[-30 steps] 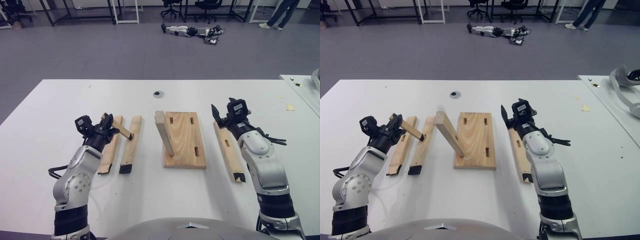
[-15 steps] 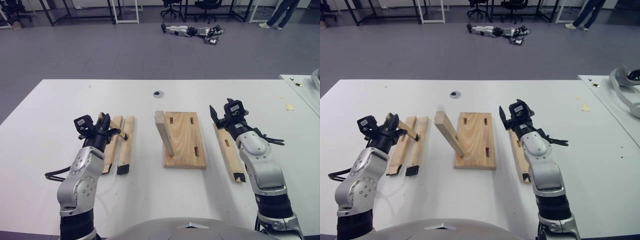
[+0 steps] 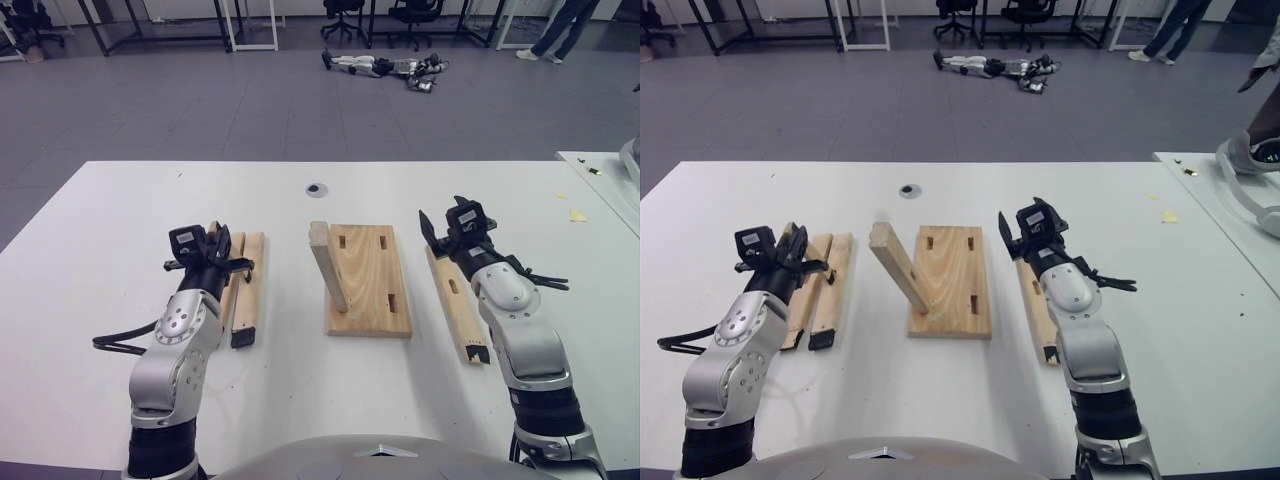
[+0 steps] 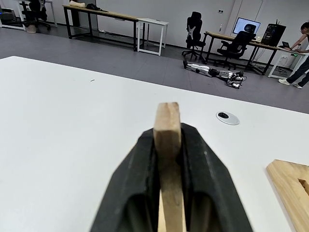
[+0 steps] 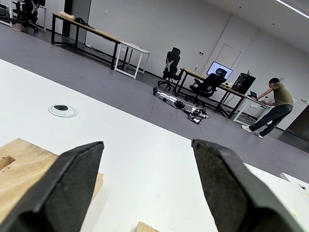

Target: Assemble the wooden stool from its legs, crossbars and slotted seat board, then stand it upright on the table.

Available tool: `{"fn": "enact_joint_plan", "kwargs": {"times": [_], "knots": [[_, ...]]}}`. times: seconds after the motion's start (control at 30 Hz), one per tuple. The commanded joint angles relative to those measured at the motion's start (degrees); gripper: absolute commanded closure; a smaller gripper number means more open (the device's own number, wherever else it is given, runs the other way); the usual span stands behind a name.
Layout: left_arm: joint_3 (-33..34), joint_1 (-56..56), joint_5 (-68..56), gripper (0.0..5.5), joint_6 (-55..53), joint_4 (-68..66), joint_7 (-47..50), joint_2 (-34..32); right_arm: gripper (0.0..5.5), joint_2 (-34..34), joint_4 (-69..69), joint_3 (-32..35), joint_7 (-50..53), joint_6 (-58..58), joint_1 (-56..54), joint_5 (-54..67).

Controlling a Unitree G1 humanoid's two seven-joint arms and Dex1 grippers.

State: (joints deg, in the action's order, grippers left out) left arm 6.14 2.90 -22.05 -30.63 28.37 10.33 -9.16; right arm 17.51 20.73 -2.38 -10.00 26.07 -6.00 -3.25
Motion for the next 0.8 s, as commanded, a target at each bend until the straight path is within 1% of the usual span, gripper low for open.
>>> {"fn": "enact_joint_plan", "kwargs": {"times": [0.03, 0.4, 0.8], "knots": [[-0.6, 0.1, 2.1, 5.11, 1.0, -1.4, -0.7, 1.2, 2.1, 0.6, -1.0, -0.1, -0.9, -0.6, -0.7, -0.5], [-2.4, 1.4, 6.9, 5.11, 6.1, -1.8, -4.8, 2.2, 2.1, 0.4, -1.5, -0.3, -2.1, -0.8, 0.2, -0.9], [-2.6, 3.3, 11.4, 5.11, 8.3, -2.1, -4.9, 3.3, 2.1, 0.8, -1.6, -0.4, -3.2, -0.5, 0.0, -1.4]]}}
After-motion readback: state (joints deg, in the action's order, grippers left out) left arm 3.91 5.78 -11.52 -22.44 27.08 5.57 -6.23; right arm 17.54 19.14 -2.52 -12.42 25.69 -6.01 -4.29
